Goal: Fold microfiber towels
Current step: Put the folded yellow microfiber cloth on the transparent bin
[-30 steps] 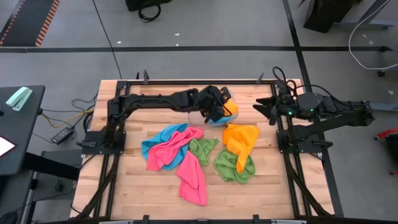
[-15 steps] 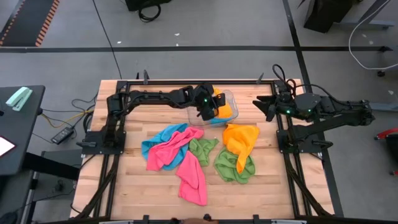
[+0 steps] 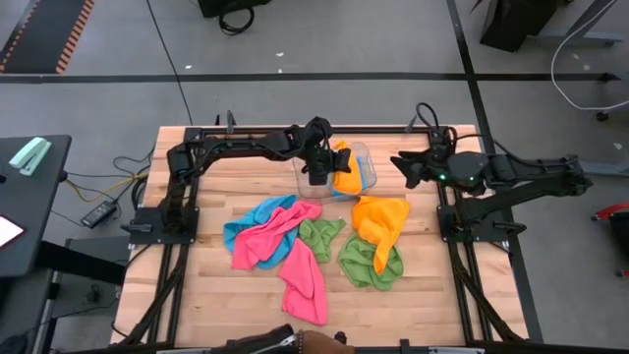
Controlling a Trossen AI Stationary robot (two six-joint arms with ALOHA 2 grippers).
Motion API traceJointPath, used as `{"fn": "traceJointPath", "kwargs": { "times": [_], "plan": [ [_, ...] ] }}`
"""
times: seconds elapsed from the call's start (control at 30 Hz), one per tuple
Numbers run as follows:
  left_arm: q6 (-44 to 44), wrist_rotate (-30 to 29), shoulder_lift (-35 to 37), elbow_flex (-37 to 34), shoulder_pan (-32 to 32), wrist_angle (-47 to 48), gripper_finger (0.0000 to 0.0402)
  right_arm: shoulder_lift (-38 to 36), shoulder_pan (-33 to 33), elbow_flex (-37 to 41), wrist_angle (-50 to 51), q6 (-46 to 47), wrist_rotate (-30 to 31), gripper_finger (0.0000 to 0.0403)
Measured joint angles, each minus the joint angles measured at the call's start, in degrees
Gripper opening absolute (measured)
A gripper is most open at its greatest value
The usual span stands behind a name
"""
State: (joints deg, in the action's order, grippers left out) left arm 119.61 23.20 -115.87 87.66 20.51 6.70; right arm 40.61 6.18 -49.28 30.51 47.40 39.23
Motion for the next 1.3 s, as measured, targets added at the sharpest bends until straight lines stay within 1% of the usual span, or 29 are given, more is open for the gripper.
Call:
{"fn": "traceJointPath", "kwargs": {
  "times": [0.13,0.23,0.37,0.47,0.67,0.93,1.03,1.2,1.3],
  "plan": [
    [2.7,0.5,-1.3,0.1,0.3,-1.4,0.0024,1.2,0.0,0.0,-2.9,-0.2,0.2,0.0235],
    [2.9,0.4,-2.9,0.0,1.0,-3.8,0.0021,1.9,0.0,0.0,-4.3,-0.7,0.3,0.0235],
    [2.5,0.3,-3.7,0.0,1.5,-6.5,0.0031,2.8,0.0,0.0,-5.2,-0.8,0.7,0.0235],
    [1.1,0.7,-3.9,0.0,1.8,-6.8,0.0035,3.2,0.0,0.0,-5.3,-0.6,0.8,0.0235],
    [-3.3,2.4,-3.9,0.0,2.2,-8.9,0.0024,3.7,0.0,0.0,-6.6,-0.6,0.8,0.0235],
    [-2.4,2.6,-6.2,0.2,2.2,-9.8,0.0051,4.7,0.0,0.0,-8.5,-0.5,0.8,0.0235],
    [-3.4,2.6,-7.6,1.8,2.0,-9.4,0.0049,4.9,0.0,0.0,-8.6,-0.5,0.8,0.0235],
    [-6.8,2.5,-10.7,5.9,1.4,-9.4,0.0034,5.5,0.4,0.0,-9.1,-0.6,0.8,0.0235],
    [-8.3,2.3,-10.9,6.5,0.6,-8.1,0.003,5.7,1.1,0.0,-9.1,-0.6,0.6,0.0235]
  ]
}}
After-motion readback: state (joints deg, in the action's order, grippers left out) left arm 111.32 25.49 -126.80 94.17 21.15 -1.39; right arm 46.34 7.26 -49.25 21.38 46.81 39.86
